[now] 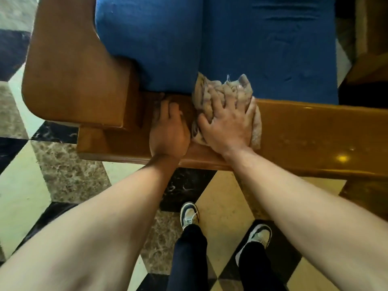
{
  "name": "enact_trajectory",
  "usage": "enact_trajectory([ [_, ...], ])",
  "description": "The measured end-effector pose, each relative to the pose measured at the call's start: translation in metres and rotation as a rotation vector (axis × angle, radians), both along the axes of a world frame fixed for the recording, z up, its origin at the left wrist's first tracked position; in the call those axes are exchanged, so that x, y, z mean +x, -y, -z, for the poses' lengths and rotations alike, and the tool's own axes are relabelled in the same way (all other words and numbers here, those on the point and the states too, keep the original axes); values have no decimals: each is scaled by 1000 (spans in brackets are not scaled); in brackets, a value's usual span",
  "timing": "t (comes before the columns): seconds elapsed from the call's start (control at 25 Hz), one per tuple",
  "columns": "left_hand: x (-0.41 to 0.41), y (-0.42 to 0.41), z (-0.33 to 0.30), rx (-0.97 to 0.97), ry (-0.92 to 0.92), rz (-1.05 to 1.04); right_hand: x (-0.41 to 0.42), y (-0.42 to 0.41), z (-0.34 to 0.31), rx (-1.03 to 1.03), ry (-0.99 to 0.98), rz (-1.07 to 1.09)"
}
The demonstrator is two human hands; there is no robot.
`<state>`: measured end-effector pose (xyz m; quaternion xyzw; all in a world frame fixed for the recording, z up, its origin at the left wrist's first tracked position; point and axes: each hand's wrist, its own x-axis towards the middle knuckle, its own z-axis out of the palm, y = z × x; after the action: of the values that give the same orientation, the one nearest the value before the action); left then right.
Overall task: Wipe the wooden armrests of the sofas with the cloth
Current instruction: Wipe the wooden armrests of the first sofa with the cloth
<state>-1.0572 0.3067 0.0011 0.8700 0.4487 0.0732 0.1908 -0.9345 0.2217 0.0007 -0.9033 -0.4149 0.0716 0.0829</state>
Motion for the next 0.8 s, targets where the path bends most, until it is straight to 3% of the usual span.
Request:
enact_trajectory([
  [0.16, 0, 1, -3, -72, 73, -33, -37, 71, 5, 2, 54, -124],
  [0.32, 0, 4, -8, -3, 54, 88, -26, 122, 12, 88, 108, -185],
  [0.44, 15, 15, -6, 65, 65, 282, -21, 123, 13, 188, 162, -113],
  [0.56, 42, 25, -5, 20, 157, 331, -20, 114, 16, 245, 146, 17],
  [0.68, 64, 24, -3, -31, 196, 340, -10, 96, 13, 135, 59, 209],
  [0.8, 84, 22, -3, -17, 213, 356, 23, 79, 7, 31, -44, 242],
])
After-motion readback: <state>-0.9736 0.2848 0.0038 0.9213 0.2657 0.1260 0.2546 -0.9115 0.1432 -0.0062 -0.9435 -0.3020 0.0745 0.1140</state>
